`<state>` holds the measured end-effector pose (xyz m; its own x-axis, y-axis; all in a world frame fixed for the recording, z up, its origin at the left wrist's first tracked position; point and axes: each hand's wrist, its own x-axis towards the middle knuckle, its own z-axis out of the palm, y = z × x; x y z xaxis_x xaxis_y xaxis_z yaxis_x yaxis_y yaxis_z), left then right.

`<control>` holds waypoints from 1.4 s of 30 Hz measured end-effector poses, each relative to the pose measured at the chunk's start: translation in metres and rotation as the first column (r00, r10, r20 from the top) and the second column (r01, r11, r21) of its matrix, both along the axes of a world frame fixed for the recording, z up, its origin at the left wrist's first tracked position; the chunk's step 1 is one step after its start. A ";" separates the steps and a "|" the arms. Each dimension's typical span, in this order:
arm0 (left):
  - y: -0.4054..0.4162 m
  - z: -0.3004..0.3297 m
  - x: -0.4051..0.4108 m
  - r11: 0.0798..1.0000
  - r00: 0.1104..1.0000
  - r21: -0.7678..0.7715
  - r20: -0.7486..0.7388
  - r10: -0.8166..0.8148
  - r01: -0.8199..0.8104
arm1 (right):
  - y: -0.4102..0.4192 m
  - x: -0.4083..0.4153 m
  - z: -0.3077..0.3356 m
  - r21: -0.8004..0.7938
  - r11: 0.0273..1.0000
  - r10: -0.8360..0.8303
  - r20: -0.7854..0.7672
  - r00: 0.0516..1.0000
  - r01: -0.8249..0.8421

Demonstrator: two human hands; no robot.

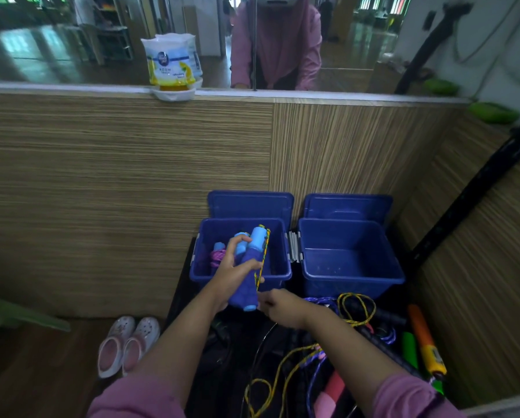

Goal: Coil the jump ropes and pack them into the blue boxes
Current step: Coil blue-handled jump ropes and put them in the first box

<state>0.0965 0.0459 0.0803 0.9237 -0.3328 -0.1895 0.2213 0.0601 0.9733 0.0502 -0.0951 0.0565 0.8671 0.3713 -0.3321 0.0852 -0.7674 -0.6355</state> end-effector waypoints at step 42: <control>0.022 0.008 -0.025 0.682 0.446 0.731 0.602 -0.662 0.025 | -0.083 0.033 0.043 0.148 0.979 -0.164 0.144 0.976 0.143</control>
<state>0.0714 0.0683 0.0880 0.5735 -0.7793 0.2523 -0.7704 -0.4084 0.4896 0.0828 -0.1782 0.0995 0.9540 0.2621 -0.1454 0.0784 -0.6863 -0.7231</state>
